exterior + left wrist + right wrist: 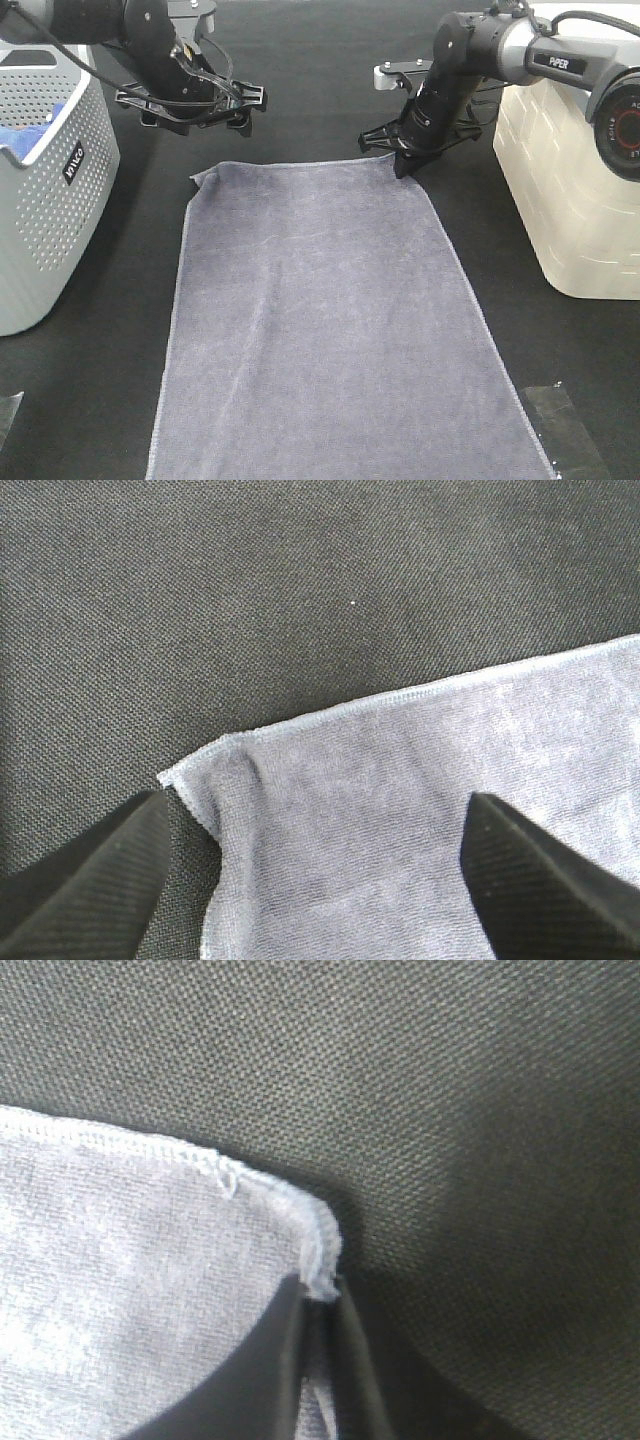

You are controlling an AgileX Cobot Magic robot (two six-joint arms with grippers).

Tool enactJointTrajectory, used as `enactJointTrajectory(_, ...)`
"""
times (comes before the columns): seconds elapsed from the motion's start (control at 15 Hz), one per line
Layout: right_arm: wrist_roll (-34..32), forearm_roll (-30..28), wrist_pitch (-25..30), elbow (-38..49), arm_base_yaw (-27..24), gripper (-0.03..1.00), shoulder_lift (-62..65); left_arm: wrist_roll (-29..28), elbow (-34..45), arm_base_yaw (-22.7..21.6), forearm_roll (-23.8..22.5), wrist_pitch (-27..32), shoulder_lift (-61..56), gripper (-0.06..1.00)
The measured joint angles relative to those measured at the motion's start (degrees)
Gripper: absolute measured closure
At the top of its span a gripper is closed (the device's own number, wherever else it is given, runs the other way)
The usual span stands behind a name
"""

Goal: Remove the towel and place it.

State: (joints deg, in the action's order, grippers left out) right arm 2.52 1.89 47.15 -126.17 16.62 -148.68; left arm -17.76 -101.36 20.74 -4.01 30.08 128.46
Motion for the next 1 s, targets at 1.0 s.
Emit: enactJointTrajectory(1.0,-0.92,-4.13,1.60,-0.06,0.00,0.97,4.01,-1.60,0.00,0.00,-0.06,1.49,0.00,0.19)
